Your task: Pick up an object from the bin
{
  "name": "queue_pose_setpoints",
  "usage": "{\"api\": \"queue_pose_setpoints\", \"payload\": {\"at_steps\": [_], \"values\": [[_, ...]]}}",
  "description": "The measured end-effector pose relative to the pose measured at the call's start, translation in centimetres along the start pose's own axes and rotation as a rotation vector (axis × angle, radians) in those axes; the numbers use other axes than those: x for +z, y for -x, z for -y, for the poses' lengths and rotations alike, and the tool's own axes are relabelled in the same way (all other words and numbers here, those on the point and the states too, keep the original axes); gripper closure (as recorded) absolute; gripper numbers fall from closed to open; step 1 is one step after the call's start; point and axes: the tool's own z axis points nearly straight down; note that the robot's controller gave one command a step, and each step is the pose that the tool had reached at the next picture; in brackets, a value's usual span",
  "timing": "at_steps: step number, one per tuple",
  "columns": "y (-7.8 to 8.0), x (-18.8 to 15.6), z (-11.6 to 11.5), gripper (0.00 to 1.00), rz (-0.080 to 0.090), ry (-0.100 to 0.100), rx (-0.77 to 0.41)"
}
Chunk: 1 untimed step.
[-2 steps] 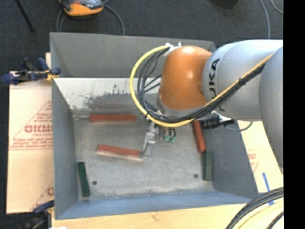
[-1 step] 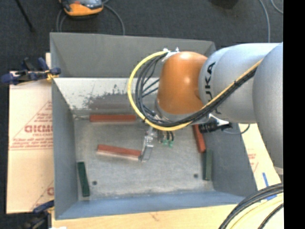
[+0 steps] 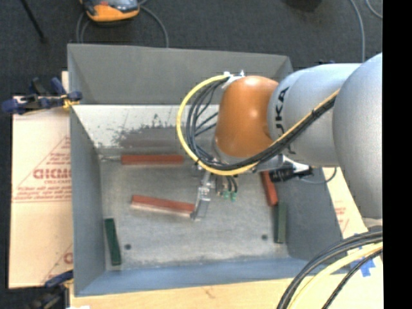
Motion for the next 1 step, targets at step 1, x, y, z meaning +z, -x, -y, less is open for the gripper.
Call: {"api": "queue_pose_setpoints", "payload": {"at_steps": [1], "values": [[-0.83, 1.76, -1.12, 0.00, 0.008, -0.001, -0.257]]}}
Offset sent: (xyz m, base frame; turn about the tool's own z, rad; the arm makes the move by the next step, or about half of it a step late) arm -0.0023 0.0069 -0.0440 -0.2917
